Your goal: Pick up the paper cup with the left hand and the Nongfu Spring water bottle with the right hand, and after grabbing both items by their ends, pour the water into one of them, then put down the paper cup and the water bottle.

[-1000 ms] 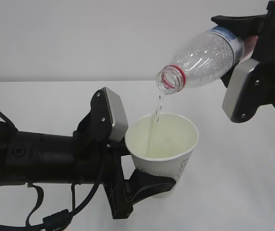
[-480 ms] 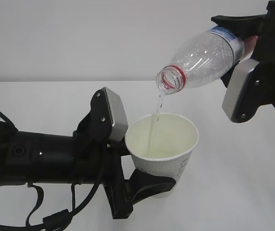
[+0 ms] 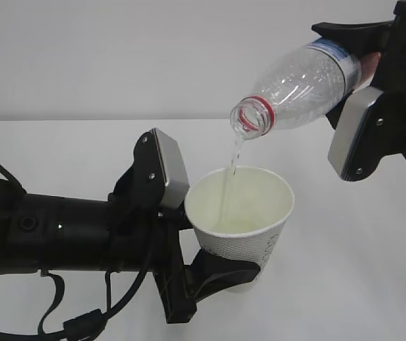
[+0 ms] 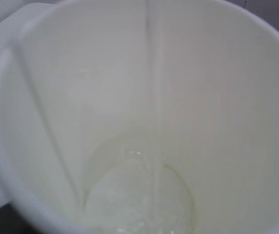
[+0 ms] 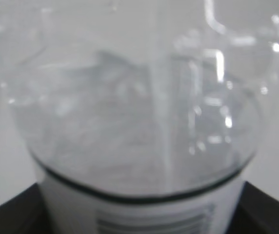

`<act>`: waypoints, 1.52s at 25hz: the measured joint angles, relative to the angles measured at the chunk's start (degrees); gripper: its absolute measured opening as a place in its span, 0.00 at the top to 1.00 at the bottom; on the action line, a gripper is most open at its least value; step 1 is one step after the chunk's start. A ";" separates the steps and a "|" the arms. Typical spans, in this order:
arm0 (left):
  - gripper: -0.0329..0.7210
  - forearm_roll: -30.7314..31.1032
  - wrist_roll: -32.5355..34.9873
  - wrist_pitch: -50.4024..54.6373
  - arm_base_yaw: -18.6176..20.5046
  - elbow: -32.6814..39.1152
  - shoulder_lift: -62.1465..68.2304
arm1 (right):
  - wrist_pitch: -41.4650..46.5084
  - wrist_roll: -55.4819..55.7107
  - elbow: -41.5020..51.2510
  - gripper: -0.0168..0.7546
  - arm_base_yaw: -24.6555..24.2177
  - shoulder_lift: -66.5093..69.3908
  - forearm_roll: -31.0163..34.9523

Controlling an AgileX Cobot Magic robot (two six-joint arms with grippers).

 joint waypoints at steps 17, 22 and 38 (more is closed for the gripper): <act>0.24 0.02 0.00 -0.25 0.00 0.00 0.00 | -0.10 0.00 0.00 0.31 0.00 0.00 0.00; 0.24 0.12 0.00 -0.25 0.00 0.00 0.00 | -0.10 0.00 0.00 0.31 0.00 0.00 0.00; 0.24 0.12 0.00 -0.25 0.00 0.00 0.00 | -0.10 -0.78 0.00 0.31 0.00 0.00 0.00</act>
